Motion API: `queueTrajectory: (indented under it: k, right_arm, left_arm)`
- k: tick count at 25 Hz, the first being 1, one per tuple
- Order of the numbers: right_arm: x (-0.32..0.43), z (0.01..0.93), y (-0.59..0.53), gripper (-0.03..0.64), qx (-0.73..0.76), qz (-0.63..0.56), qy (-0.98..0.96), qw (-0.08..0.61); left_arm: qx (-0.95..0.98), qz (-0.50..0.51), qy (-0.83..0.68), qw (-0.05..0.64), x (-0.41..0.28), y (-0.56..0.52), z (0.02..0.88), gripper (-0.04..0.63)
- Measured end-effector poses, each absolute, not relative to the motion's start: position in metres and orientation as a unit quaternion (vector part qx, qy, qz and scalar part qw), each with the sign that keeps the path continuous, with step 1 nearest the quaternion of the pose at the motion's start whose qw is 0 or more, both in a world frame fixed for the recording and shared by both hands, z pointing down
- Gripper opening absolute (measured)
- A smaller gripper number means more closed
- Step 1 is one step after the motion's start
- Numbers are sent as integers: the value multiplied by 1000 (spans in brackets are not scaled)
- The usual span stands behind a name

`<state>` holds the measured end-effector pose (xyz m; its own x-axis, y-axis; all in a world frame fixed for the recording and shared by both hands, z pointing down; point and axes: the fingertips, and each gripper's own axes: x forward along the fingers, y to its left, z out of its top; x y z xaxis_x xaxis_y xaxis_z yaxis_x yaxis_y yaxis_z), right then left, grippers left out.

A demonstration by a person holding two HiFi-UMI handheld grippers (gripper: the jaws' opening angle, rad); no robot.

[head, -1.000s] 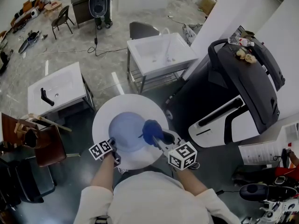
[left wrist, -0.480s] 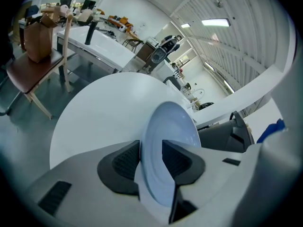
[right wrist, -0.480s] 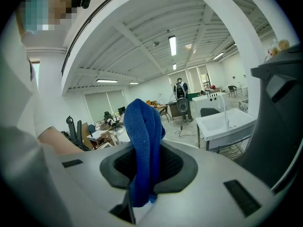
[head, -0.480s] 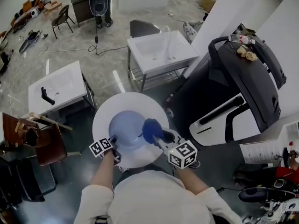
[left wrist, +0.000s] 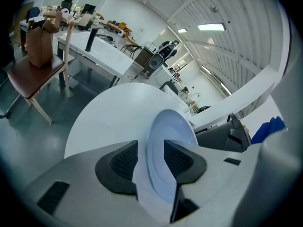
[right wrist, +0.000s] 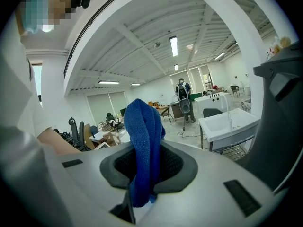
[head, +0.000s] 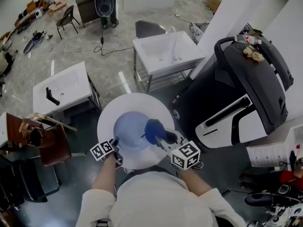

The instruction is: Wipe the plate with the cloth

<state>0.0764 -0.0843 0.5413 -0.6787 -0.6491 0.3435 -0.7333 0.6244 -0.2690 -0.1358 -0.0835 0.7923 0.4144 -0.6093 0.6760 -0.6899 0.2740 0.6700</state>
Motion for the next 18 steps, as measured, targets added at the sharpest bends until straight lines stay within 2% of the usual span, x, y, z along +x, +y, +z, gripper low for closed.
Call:
queueTrajectory:
  k: [6, 11, 15, 18]
  right_arm:
    - [73, 541, -83, 94, 385, 196, -896, 103]
    - [72, 540, -82, 94, 384, 195, -897, 98]
    - [71, 541, -82, 94, 386, 195, -897, 96]
    - [68, 542, -81, 94, 385, 194, -897, 95]
  left_arm:
    - [615, 21, -537, 577, -136, -86, 778, 164]
    - [636, -5, -526, 565, -130, -89, 756, 69]
    - [680, -39, -493, 542, -113, -93, 720, 44]
    - [721, -29, -488, 491, -106, -94, 690, 35]
